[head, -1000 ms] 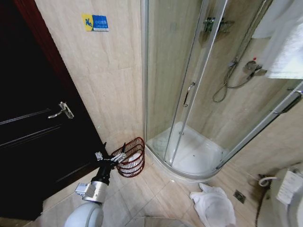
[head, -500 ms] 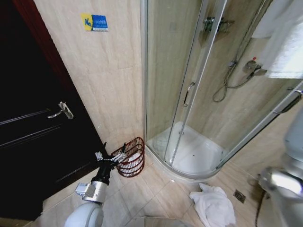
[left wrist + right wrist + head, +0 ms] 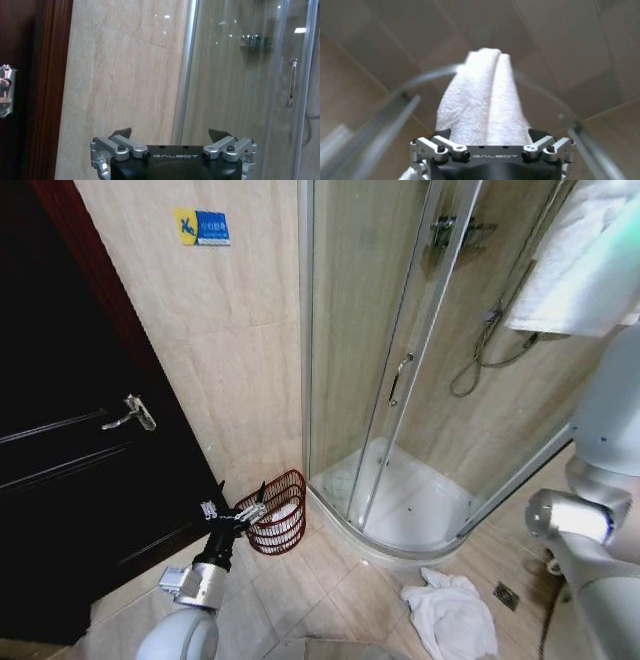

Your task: Discard the used towel into the hamper.

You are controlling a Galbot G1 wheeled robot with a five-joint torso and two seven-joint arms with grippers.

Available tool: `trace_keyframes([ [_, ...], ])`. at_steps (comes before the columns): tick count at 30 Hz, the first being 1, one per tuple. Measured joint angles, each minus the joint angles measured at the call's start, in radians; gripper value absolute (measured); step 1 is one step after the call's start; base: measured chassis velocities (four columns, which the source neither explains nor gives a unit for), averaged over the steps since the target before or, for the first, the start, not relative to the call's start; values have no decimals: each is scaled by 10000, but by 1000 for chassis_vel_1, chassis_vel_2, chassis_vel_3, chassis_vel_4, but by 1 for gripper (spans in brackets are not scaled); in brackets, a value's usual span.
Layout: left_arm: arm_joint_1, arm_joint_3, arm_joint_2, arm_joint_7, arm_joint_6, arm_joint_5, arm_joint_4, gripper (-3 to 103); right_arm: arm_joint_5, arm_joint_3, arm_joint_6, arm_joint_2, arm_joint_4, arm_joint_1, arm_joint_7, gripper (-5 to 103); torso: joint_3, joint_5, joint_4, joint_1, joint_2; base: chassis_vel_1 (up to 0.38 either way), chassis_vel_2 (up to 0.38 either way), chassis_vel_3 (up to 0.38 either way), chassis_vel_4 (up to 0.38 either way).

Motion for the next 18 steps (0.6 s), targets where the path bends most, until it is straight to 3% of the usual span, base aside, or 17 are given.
trace_keyframes([
  [3,0,1,0,0,0,0,0,100,-194,120,-188,-307,-191,-5,-24,100,-1,0,-1,0,0,0,0,0,0],
  [7,0,0,0,0,0,0,0,100,353,126,-496,-668,-350,-3,41,100,0,-4,2,0,0,0,0,0,0],
  [10,0,0,0,0,0,0,0,100,1500,-159,-855,-908,-246,-3,58,100,-1,-5,2,0,0,0,0,0,0],
  [12,0,1,0,0,0,0,0,100,1767,-253,-917,-939,-221,0,53,103,-1,-6,4,0,0,0,0,0,0],
  [18,0,0,0,0,0,0,0,100,2425,-444,-978,-1078,-250,-11,18,89,0,-7,6,0,0,0,0,0,0],
])
